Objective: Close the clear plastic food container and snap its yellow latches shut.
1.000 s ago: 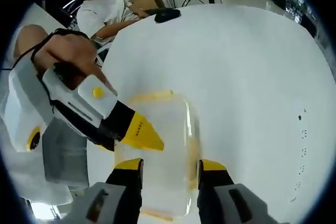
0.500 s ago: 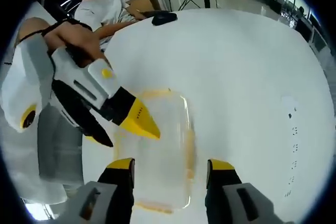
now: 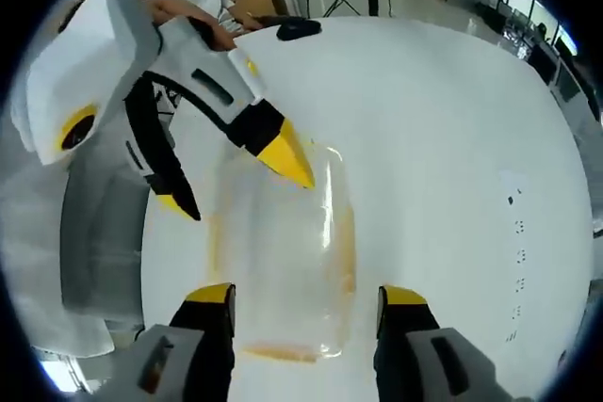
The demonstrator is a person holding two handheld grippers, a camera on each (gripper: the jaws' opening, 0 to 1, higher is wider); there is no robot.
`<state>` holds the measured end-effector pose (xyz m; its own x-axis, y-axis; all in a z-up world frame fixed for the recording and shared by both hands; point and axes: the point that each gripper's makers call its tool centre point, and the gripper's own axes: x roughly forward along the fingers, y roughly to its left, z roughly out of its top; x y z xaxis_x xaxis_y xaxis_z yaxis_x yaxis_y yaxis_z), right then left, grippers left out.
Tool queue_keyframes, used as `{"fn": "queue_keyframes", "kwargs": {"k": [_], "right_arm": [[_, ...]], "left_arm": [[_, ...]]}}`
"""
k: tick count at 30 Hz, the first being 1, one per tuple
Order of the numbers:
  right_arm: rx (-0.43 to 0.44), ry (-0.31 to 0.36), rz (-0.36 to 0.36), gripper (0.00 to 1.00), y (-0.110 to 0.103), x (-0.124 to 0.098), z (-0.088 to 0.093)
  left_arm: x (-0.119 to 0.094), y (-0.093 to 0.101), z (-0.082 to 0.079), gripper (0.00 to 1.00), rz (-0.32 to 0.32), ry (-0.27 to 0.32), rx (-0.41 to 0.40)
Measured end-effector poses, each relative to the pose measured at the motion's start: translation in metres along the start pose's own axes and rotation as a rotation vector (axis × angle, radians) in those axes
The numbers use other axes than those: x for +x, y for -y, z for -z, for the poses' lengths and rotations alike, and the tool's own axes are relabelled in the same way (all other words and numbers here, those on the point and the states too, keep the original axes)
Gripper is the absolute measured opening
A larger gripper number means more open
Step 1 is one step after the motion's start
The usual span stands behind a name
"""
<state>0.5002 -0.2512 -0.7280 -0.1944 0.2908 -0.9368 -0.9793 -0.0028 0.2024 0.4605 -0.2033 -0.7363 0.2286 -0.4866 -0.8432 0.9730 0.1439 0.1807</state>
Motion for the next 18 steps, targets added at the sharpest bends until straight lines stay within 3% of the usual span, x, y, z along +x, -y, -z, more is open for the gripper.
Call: {"fn": "queue_keyframes", "kwargs": {"k": [18], "right_arm": [[-0.017,0.05,0.043,0.72,-0.02,0.003,0.006]], "left_arm": [[-0.001,-0.011,0.014,0.74,0.017,-0.051,0.027]]}}
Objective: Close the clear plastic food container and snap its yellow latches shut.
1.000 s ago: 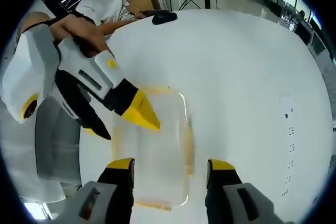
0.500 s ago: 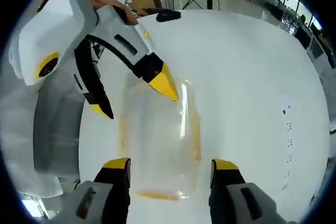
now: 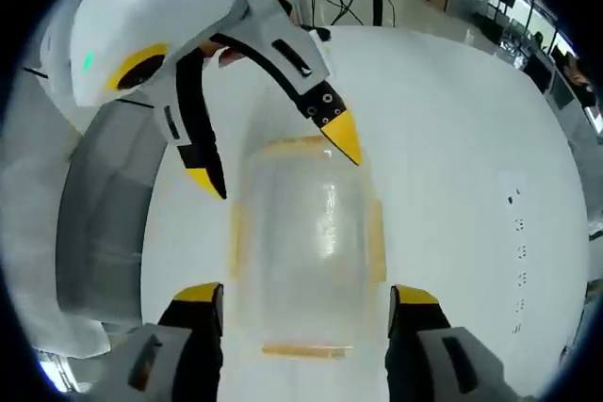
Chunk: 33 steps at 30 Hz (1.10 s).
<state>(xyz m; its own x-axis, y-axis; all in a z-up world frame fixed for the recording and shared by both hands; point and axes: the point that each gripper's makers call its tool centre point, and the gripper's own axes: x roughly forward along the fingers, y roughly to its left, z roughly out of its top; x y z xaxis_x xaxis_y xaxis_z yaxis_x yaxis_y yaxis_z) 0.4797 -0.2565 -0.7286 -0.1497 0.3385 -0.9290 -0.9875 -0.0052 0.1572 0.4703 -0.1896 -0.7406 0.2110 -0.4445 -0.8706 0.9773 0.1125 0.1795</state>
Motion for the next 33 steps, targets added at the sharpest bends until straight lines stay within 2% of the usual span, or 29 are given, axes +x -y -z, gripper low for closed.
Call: {"fn": "queue_keyframes", "kwargs": {"k": [7,20,22,26,30,33], "right_arm": [[-0.026,0.008,0.038,0.76,-0.007,0.002,0.002],[-0.043,-0.005,0.122,0.8,-0.008,0.012,0.013],[-0.093,-0.037,0.15,0.84,-0.005,0.015,0.019],[-0.065,-0.019,0.156,0.85,-0.004,0.019,0.02],[-0.091,-0.021,0.191,0.85,-0.002,0.021,0.022],[-0.09,-0.014,0.207,0.85,0.002,0.022,0.021]], "left_arm": [[-0.005,-0.002,-0.007,0.77,-0.002,0.027,-0.016],[0.007,-0.014,0.005,0.81,-0.017,-0.045,0.06],[0.009,-0.016,0.008,0.81,-0.019,-0.059,0.063],[0.013,-0.017,0.011,0.81,-0.014,-0.072,0.07],[0.017,-0.016,0.015,0.78,-0.011,-0.089,0.098],[0.019,-0.013,0.016,0.79,0.004,-0.093,0.09]]}}
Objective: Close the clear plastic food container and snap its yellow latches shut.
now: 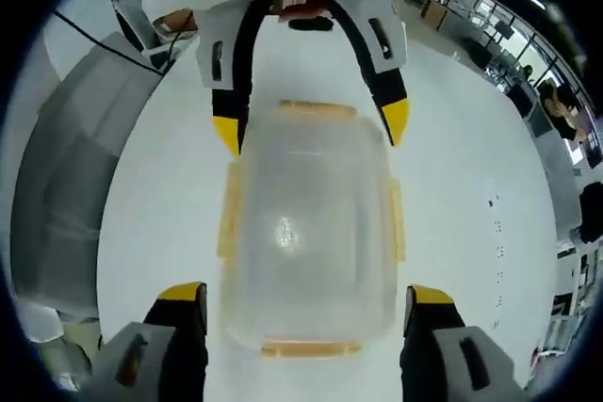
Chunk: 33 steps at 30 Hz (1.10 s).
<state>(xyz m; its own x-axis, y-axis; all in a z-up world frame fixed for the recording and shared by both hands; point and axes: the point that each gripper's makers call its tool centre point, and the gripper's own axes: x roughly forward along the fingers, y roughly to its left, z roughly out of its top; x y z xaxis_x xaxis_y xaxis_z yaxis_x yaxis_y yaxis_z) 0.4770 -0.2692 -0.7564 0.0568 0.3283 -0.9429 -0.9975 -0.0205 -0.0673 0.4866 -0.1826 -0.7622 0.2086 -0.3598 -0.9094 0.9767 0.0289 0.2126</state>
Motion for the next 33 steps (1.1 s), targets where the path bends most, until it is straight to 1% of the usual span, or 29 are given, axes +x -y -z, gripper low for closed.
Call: {"fn": "queue_keyframes", "kwargs": {"k": [3,7,12,14,23,27,33], "right_arm": [[0.011,0.0,-0.002,0.84,-0.001,0.002,0.001],[0.013,0.0,-0.002,0.83,-0.002,0.004,0.0],[0.01,-0.004,0.017,0.77,0.002,0.005,0.001],[0.024,0.003,0.015,0.76,0.002,0.005,0.001],[0.018,-0.001,0.013,0.76,-0.001,0.005,-0.001],[0.014,0.004,0.01,0.76,-0.003,0.007,-0.005],[0.01,0.003,0.003,0.76,-0.008,0.01,-0.015]], "left_arm": [[0.004,-0.001,0.003,0.79,-0.006,-0.022,0.032],[0.004,-0.002,0.002,0.78,-0.011,-0.026,0.031],[0.004,-0.001,0.003,0.79,-0.013,-0.027,0.038],[0.005,-0.001,0.003,0.79,-0.015,-0.029,0.037],[0.004,0.001,0.004,0.78,-0.017,-0.03,0.03],[0.001,0.004,0.008,0.78,-0.016,-0.027,0.026],[-0.004,0.009,0.019,0.78,-0.015,-0.024,0.02]]}}
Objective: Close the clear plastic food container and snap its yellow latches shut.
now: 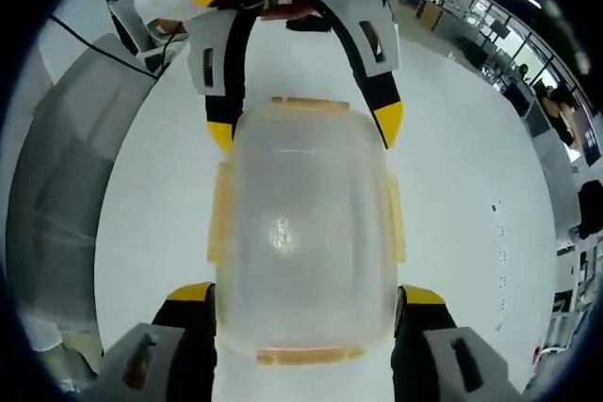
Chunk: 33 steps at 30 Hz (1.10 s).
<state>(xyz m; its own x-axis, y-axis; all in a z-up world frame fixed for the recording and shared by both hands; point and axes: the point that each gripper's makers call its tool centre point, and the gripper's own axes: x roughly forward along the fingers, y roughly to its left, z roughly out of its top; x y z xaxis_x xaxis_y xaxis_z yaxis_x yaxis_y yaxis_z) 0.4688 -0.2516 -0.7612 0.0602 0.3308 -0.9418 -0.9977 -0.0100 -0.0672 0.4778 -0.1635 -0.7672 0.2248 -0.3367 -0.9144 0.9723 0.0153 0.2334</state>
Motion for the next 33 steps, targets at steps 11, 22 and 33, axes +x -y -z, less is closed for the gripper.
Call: {"fn": "queue_keyframes", "kwargs": {"k": [11,22,33], "right_arm": [[0.0,0.005,-0.003,0.76,-0.008,0.009,-0.027],[-0.007,0.007,-0.005,0.76,-0.003,0.015,-0.043],[-0.013,0.01,-0.003,0.76,0.009,0.018,-0.047]], "left_arm": [[-0.01,0.006,0.026,0.78,0.003,-0.006,-0.003],[-0.015,0.003,0.043,0.79,0.003,0.006,-0.024],[-0.012,-0.009,0.05,0.8,0.002,0.024,-0.055]]}}
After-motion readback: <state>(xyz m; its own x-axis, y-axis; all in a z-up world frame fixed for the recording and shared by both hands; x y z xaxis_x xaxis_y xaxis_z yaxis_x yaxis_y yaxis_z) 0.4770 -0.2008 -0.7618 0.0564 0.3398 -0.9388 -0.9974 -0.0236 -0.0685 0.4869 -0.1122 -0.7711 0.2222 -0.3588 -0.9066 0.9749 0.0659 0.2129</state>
